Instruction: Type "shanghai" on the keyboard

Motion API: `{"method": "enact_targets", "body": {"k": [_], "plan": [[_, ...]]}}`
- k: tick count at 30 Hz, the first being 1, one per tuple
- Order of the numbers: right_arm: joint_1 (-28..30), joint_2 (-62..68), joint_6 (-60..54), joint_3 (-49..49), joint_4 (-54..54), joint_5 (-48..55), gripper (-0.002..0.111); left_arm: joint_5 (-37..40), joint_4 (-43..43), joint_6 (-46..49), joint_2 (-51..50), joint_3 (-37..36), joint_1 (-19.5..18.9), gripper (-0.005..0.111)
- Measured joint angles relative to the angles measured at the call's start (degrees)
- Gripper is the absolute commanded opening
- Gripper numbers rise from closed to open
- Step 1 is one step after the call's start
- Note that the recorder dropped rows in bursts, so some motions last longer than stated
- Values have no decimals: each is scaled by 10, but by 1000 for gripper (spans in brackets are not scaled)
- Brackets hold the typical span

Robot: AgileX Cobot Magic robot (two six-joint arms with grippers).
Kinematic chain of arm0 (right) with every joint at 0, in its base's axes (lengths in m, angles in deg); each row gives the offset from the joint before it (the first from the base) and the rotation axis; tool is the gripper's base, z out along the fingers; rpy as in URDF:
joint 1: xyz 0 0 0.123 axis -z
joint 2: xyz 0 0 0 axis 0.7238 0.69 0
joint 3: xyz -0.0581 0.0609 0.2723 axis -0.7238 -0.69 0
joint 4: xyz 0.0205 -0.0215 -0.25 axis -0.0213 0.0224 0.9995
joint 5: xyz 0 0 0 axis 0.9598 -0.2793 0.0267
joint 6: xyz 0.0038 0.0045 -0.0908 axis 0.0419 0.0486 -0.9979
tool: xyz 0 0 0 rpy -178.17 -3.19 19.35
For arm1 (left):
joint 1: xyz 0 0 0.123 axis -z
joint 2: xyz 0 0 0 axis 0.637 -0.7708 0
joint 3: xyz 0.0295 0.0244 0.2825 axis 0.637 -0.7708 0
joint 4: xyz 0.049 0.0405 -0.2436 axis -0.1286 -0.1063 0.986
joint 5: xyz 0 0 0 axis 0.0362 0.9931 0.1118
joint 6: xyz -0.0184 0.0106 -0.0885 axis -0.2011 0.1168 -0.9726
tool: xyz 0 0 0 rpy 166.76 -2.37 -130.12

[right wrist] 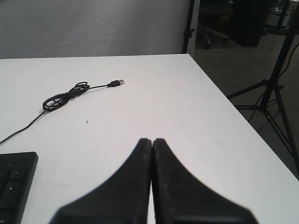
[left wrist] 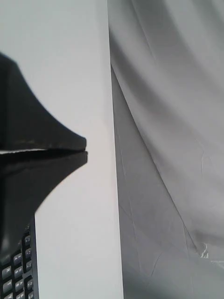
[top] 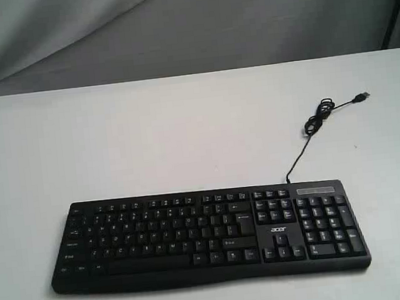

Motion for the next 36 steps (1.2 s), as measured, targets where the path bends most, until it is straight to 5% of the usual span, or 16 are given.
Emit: {"method": "enact_targets", "body": {"k": [22,36], "plan": [[0,0,0,0,4,-48,0,0,0,0,0,0,0,0],[0,-1,27,0,3,-391,0,0,0,0,0,0,0,0]]}}
